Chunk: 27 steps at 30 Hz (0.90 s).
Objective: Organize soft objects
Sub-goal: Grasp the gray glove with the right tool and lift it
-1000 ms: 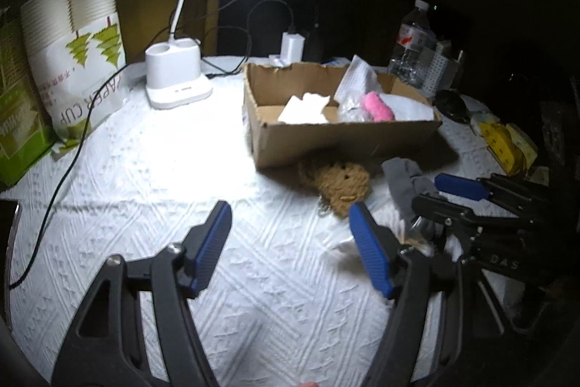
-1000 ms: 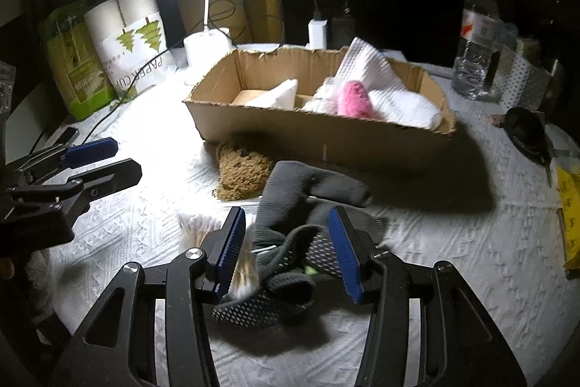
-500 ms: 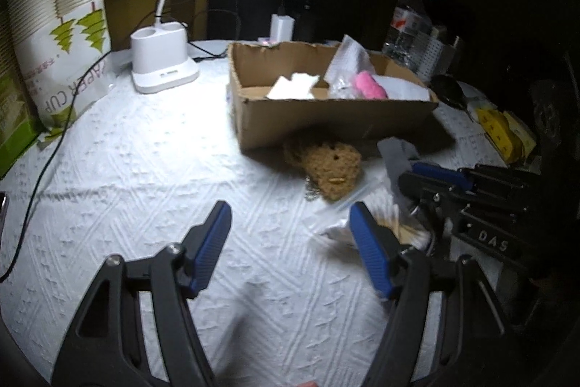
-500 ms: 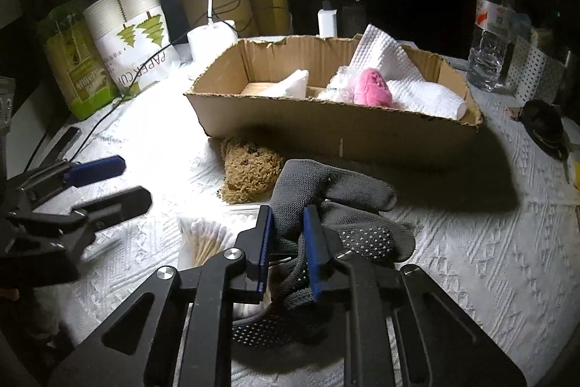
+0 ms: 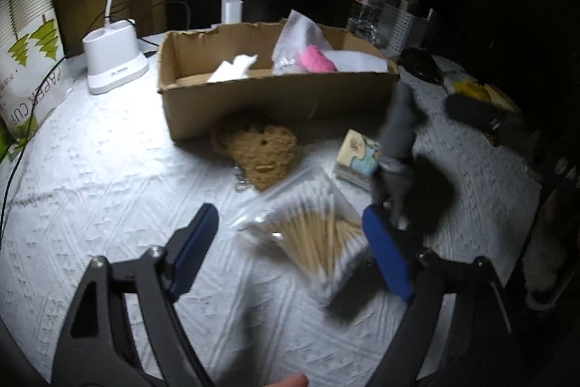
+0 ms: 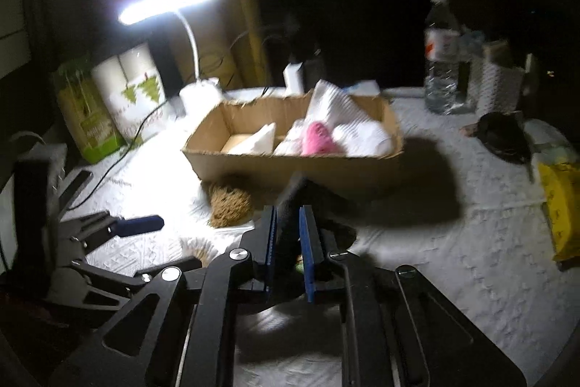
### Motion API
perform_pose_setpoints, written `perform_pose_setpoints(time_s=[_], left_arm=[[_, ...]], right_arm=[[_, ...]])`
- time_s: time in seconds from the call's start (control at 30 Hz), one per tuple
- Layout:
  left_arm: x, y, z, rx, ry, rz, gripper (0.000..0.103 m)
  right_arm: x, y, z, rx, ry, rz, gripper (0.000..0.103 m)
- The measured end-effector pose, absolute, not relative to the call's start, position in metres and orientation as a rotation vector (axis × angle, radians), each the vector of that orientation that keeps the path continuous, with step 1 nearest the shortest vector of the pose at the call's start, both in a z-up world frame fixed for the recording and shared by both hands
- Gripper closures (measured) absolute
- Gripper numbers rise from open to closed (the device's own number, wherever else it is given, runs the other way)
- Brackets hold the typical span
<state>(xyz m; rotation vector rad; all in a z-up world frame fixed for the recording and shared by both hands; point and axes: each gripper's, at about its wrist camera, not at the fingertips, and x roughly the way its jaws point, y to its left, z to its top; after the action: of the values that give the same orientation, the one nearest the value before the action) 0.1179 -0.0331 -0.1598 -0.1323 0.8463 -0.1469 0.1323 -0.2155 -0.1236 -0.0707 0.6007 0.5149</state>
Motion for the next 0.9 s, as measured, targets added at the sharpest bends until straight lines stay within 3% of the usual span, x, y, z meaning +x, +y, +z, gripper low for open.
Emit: perform_pose_setpoints(time_s=[0.37,0.4,0.5,0.9], left_arm=[[0.136,-0.047,-0.175,-0.120,0.894,-0.108,0.019],[0.138,-0.049,-0.176,-0.115,0.896,-0.103,0.019],[0.138,-0.050,-0.176,-0.104,0.896,-0.103,0.019],[0.132,-0.033,-0.176,-0.102,0.904,-0.095,0.019]], right_arm=[[0.138,-0.245,-0.139,-0.057,0.659,0.480,0.088],[0.139,-0.242,-0.143,-0.056,0.673,0.488,0.084],[0.142,-0.230,-0.150,-0.058,0.695,0.517,0.053],[0.174,-0.183,-0.184,-0.119,0.754,0.547,0.049]])
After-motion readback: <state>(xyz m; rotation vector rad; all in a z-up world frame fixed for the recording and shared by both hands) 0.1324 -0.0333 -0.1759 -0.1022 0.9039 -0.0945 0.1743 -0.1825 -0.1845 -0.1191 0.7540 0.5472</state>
